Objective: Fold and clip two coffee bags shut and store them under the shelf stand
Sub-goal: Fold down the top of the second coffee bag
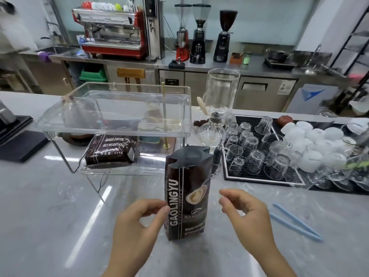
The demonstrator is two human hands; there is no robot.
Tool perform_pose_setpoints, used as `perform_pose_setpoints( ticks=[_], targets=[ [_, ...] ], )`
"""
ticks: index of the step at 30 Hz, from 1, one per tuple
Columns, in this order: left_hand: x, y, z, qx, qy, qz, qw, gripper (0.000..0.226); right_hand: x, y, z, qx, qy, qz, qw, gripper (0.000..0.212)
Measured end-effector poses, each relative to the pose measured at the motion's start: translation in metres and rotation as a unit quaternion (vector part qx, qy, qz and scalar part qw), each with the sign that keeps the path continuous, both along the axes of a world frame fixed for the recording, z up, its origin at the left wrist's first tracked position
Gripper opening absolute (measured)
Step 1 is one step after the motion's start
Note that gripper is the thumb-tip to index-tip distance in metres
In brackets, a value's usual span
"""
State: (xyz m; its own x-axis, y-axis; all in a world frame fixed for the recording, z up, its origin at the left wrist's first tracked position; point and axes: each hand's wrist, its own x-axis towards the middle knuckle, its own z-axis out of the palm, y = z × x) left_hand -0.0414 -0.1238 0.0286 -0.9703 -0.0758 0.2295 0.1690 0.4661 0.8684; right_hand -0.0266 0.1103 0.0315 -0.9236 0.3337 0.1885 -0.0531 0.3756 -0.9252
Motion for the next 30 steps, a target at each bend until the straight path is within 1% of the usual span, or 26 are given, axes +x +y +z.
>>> perform_pose_setpoints(
  ticks=[6, 9, 13, 20, 24, 25, 28, 30],
  targets=[
    [0.005, 0.007, -0.015, -0.010, -0.031, 0.018, 0.999, 0.018, -0.013, 0.005, -0.028, 0.001, -0.066, 0.053, 0.996, 0.015],
    [0.006, 0.010, -0.016, -0.023, -0.034, 0.023, 0.999, 0.023, -0.016, 0.006, -0.034, -0.004, -0.082, 0.081, 0.993, 0.016],
    [0.005, 0.013, -0.018, -0.029, -0.039, 0.023, 0.999, 0.027, -0.019, 0.008, -0.033, 0.010, -0.095, 0.105, 0.990, 0.019],
    [0.002, 0.015, -0.020, -0.027, -0.041, 0.007, 0.999, 0.027, -0.023, 0.002, -0.030, 0.012, -0.103, 0.130, 0.986, 0.028],
    [-0.002, 0.021, -0.025, -0.047, -0.021, -0.006, 0.999, 0.038, -0.022, -0.006, -0.028, 0.044, -0.094, 0.141, 0.985, 0.027],
    [-0.002, 0.021, -0.028, -0.047, -0.011, -0.006, 0.999, 0.035, -0.021, -0.005, -0.028, 0.053, -0.093, 0.137, 0.985, 0.027],
    [0.001, 0.022, -0.036, -0.039, 0.029, -0.004, 0.999, 0.017, -0.015, 0.001, -0.029, 0.063, -0.096, 0.140, 0.983, 0.028],
    [0.002, 0.024, -0.040, -0.034, 0.055, -0.009, 0.998, 0.009, -0.009, 0.006, -0.030, 0.073, -0.086, 0.139, 0.984, 0.028]
  ],
)
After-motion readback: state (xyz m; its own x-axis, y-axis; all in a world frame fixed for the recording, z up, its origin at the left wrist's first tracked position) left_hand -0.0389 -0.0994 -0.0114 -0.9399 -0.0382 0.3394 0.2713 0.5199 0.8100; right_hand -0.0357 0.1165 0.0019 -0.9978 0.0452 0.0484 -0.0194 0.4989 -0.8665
